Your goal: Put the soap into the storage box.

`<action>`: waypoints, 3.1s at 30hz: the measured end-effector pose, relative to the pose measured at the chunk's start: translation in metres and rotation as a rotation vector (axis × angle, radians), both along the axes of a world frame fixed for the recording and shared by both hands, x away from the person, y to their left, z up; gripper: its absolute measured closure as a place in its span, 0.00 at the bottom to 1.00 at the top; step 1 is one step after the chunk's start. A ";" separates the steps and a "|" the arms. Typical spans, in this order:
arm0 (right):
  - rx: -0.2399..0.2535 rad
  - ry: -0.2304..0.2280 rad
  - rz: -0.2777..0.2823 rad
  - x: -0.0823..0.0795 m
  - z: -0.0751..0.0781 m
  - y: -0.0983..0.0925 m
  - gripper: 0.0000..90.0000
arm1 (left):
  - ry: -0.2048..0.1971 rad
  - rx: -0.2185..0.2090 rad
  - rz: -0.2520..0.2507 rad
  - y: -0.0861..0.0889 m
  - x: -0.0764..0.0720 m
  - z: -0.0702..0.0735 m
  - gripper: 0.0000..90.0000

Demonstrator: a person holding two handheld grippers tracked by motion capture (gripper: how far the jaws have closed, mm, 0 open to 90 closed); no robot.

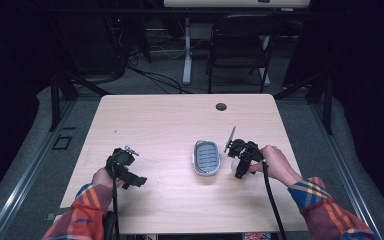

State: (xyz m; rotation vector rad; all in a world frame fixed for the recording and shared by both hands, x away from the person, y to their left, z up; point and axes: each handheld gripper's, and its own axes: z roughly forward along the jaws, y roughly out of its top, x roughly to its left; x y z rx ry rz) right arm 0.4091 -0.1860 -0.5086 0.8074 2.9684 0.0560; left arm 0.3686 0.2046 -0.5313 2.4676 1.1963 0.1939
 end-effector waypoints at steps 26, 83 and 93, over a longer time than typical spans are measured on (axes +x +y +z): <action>0.000 -0.017 0.021 0.014 0.017 0.015 0.27 | 0.001 0.000 0.000 0.000 0.000 0.000 0.00; 0.010 -0.060 0.098 0.036 0.059 0.072 0.27 | 0.009 0.001 -0.007 -0.001 0.001 0.000 0.00; 0.004 -0.059 0.120 0.041 0.059 0.087 0.27 | 0.007 0.001 -0.007 -0.001 0.001 -0.001 0.00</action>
